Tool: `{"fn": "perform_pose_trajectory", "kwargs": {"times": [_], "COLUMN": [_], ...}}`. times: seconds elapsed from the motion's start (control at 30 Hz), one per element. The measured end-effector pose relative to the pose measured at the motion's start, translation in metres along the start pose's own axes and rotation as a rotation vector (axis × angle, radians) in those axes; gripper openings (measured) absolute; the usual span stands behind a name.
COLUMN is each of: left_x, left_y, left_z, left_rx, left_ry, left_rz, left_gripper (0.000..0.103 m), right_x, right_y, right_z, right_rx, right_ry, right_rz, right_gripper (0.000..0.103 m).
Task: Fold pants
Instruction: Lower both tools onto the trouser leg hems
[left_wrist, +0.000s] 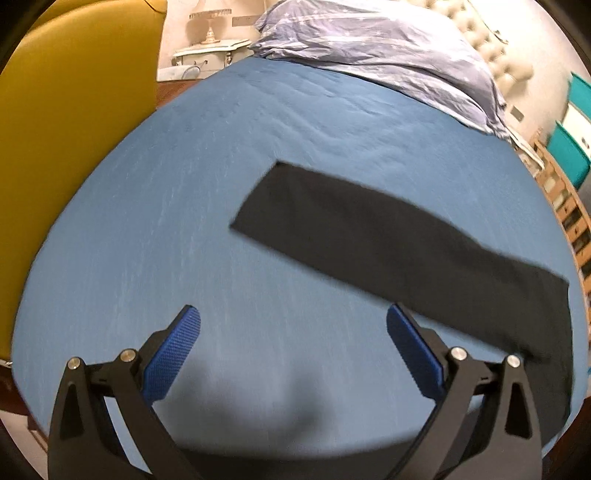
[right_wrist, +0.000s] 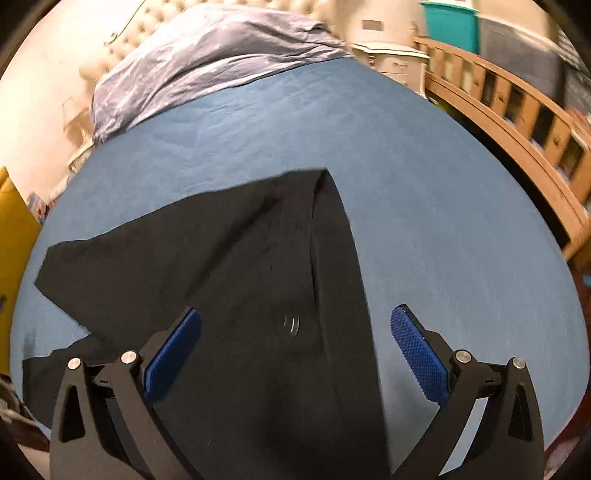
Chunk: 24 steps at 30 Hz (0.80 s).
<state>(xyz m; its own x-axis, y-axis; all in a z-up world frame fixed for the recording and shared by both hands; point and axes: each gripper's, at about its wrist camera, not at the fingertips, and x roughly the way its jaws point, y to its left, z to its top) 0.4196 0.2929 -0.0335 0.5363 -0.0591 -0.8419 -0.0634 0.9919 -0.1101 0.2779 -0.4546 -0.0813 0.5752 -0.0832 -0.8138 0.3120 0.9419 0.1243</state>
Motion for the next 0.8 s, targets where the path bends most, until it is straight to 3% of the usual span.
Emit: {"fn": "perform_pose_trajectory", "kwargs": {"times": [0.13,0.27,0.43,0.73,0.8], "left_x": [0.047,0.093,0.141,0.196,0.208], "left_y": [0.016,0.015,0.025,0.026,0.026], "left_z": [0.056,0.094,0.119,0.145,0.149], "left_rx": [-0.044,-0.027,-0.070,-0.009,-0.010], "left_ry": [0.022,0.063,0.110,0.140,0.156], "left_rz": [-0.028,-0.051,-0.060,-0.025,-0.060], "left_gripper": [0.099,0.096,0.096,0.095,0.096], "right_x": [0.040,0.079,0.120,0.163,0.171], "right_y": [0.002,0.001,-0.013,-0.032,-0.035], "right_z": [0.047,0.071,0.093,0.128,0.136], "right_rx": [-0.069,-0.098,-0.081,-0.097,-0.099], "right_ry": [0.008,0.040,0.071,0.125,0.141], "right_rz": [0.034,0.070,0.104,0.218,0.219], "right_gripper": [0.099,0.099,0.099,0.099,0.099]}}
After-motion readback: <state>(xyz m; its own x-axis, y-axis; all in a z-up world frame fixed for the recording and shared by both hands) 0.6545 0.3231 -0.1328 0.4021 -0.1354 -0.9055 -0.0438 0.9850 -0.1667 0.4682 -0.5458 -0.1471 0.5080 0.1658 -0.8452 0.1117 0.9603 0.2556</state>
